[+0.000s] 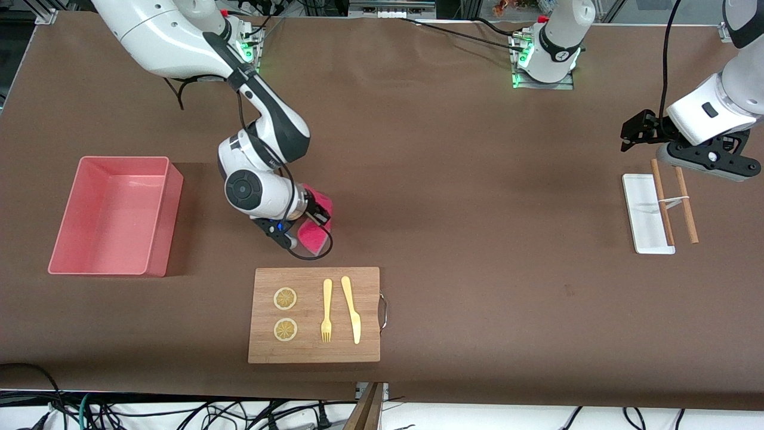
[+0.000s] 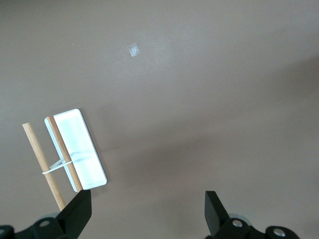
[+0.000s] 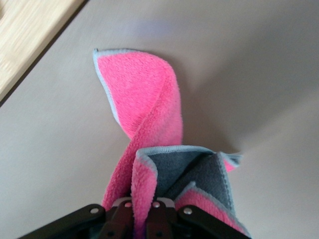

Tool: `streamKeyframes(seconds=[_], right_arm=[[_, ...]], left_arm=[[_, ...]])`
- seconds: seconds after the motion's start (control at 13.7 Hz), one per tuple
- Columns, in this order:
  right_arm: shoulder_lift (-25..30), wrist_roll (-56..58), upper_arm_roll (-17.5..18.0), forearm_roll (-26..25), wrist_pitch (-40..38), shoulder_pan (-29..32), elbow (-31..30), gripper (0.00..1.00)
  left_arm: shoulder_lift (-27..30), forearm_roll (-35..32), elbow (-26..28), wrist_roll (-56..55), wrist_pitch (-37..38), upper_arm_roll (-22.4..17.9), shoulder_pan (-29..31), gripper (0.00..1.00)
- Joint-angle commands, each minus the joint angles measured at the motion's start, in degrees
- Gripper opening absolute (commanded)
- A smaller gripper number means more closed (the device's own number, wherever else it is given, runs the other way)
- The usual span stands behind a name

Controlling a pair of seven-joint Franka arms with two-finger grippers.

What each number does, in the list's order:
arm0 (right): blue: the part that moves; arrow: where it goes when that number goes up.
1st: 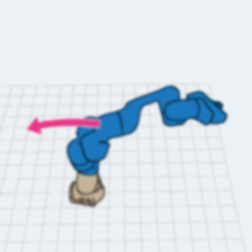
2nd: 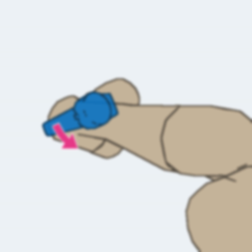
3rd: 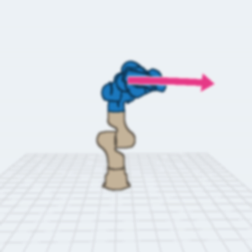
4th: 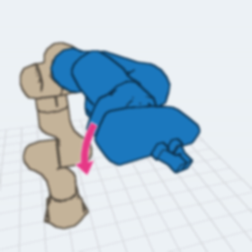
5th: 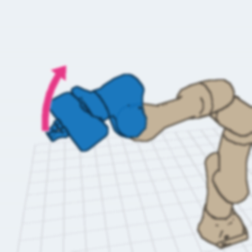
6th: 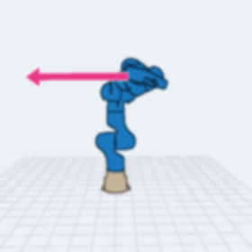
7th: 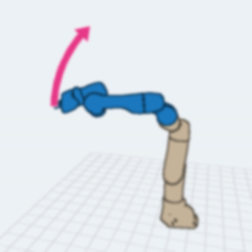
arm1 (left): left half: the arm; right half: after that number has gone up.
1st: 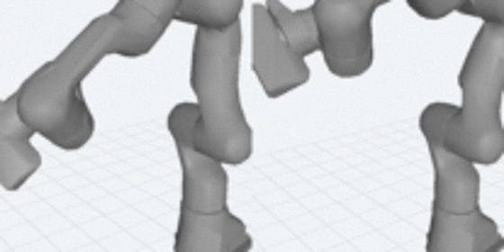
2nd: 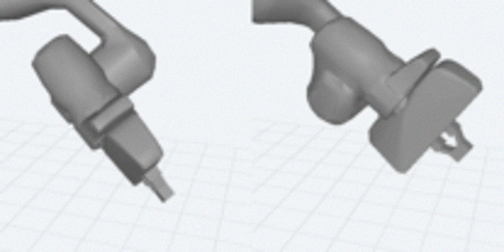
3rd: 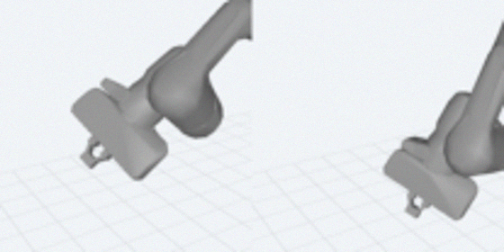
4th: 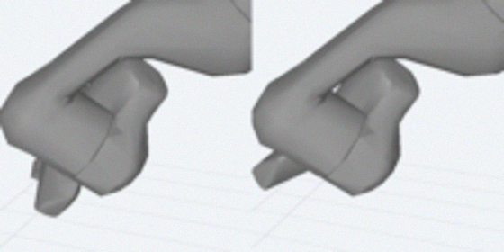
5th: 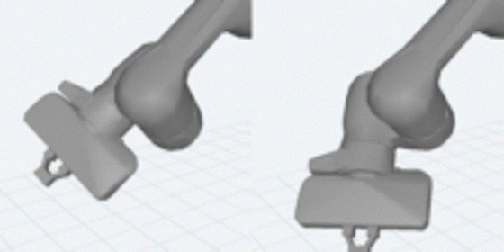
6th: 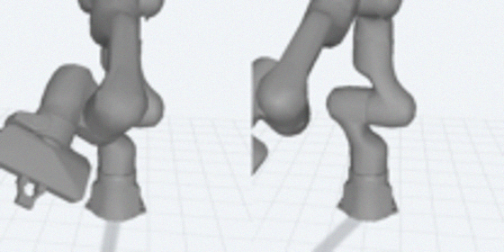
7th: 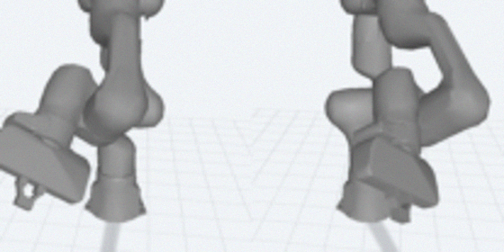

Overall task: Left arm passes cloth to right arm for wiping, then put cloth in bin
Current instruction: 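Wipe the table beside the wooden board with the cloth in the right gripper, then carry the pink cloth with the right gripper over the pink bin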

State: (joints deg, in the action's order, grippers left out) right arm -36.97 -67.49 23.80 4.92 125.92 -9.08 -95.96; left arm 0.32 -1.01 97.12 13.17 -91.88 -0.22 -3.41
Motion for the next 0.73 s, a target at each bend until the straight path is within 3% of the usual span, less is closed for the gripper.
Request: streamKeyframes(seconds=[0.0, 0.29, 0.66], right_arm=[[-0.3, -4.5, 2.6, 3.1, 1.7, 0.2, 0.4, 0.0], [-0.3, -4.3, 2.1, 3.3, 0.4, 1.0, 0.0, 0.0], [0.8, 12.9, -5.7, 2.0, -8.6, 2.8, 0.1, 0.0]], left_arm=[[-0.3, 2.0, -1.1, 0.3, 1.1, 0.0, 0.8, 1.0], [-0.4, 4.0, -1.1, 0.0, 1.0, -0.1, 0.9, 1.0], [-0.4, 4.1, -1.1, 0.0, 1.0, 0.0, 0.9, 1.0]])
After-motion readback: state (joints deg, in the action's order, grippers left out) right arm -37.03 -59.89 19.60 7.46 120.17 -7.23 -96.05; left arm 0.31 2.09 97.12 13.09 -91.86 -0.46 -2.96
